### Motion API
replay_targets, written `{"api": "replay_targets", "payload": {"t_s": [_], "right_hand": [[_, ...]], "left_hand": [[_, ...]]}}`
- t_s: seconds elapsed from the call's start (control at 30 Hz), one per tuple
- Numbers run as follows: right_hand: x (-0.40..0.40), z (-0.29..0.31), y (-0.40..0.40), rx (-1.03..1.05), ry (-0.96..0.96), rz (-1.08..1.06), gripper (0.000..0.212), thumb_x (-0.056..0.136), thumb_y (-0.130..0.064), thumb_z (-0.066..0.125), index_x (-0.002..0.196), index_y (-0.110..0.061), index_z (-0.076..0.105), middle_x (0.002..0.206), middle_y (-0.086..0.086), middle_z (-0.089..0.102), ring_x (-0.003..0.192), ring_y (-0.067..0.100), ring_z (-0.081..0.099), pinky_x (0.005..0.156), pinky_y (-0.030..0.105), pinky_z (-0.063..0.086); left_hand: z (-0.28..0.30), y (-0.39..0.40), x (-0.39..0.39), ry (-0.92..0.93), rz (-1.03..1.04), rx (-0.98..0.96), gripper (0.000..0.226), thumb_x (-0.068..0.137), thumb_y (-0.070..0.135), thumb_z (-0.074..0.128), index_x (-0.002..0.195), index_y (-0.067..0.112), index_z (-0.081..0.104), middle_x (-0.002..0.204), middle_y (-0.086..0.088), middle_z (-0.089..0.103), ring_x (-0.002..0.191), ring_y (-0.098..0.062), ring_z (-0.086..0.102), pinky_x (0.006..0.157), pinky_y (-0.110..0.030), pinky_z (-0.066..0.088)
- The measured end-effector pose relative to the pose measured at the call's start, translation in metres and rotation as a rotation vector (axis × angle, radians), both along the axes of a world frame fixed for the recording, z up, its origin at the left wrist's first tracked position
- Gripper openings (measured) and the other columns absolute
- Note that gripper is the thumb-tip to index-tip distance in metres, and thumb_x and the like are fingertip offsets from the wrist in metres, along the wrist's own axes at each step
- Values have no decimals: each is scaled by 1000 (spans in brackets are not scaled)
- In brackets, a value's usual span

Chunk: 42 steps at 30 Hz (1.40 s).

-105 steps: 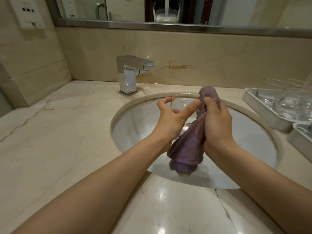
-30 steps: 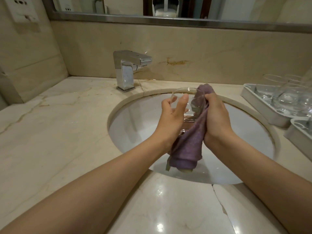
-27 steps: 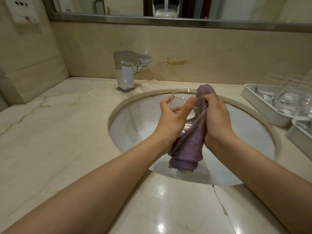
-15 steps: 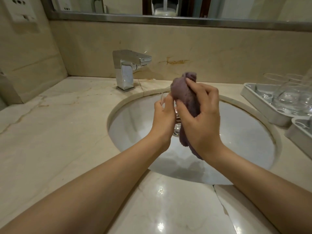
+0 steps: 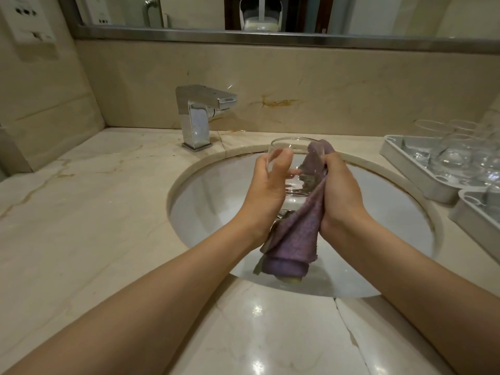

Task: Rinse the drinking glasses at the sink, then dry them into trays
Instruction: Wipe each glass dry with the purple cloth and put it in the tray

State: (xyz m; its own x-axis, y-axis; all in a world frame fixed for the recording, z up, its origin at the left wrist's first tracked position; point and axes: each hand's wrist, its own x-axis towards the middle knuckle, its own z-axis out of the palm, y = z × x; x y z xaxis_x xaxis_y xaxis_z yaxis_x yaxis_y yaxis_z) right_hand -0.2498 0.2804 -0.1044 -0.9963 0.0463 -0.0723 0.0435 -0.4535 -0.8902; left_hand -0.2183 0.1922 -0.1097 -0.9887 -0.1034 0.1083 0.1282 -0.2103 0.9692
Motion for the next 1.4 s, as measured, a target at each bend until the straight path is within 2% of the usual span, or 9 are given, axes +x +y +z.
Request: {"api": "replay_targets", "payload": {"t_s": [0.2,0.37,0.53,0.7,0.83,0.93,1.1,1.23,1.4], "right_hand": [[0,0,0,126,-13,-62,35,80,-37,60,105,-13,64,95,11,66,88,31,65,90,53,52],[15,7,-2,318,205,-142,16,94,-21,51,108,-25,56,101,-2,61,94,13,59,83,27,48],[26,-2,-12,752,700,-257,53,86,-20,57,138,-16,46,120,-1,39,103,-7,46,88,0,33],[19,4,-3,642,632,-251,55,79,-25,50,134,-19,51,119,2,45,100,-4,50,88,3,35],[8,12,5,373,385,-85,31,77,-21,49,104,-21,63,101,7,59,88,18,55,84,36,47],[0,20,12,100,161,28,13,87,-10,48,93,-14,59,91,13,55,82,26,52,73,40,47],[-7,18,23,477,384,-72,28,85,-4,57,105,-24,59,105,-1,64,90,13,61,80,25,50],[-9,24,34,778,645,2,39,80,5,63,108,-22,61,102,-13,63,90,-7,58,83,11,46],[-7,32,39,834,696,238,45,77,11,65,98,-29,66,95,-17,67,88,-8,60,82,9,44]], "left_hand": [[-3,-6,-2,53,29,-151,71,75,49,59,133,30,24,101,2,47,89,-6,53,65,-8,43],[-1,-3,-1,-27,92,7,53,89,55,47,126,18,42,109,-3,59,91,-15,61,66,-22,49],[-3,-12,-5,-78,25,88,37,99,50,36,94,18,55,85,-3,66,61,-7,66,52,-19,51],[2,-14,0,-94,-67,92,103,58,50,78,143,11,35,121,-14,60,88,-16,67,76,-31,50],[-2,-21,-3,-58,-163,86,90,67,29,82,141,15,32,119,-11,61,84,-14,68,77,-28,53],[2,-28,2,9,-240,10,76,68,19,80,133,20,42,102,-5,63,74,-12,68,70,-29,55],[7,-45,4,79,-281,-104,60,65,14,74,117,35,53,100,-8,62,81,-21,68,81,-49,54],[10,-60,1,74,-309,-221,67,65,13,73,123,39,49,109,-15,63,78,-21,69,67,-37,58],[9,-80,-4,5,-247,-265,83,52,23,85,125,20,45,106,-11,70,78,-33,62,61,-35,56]]}}
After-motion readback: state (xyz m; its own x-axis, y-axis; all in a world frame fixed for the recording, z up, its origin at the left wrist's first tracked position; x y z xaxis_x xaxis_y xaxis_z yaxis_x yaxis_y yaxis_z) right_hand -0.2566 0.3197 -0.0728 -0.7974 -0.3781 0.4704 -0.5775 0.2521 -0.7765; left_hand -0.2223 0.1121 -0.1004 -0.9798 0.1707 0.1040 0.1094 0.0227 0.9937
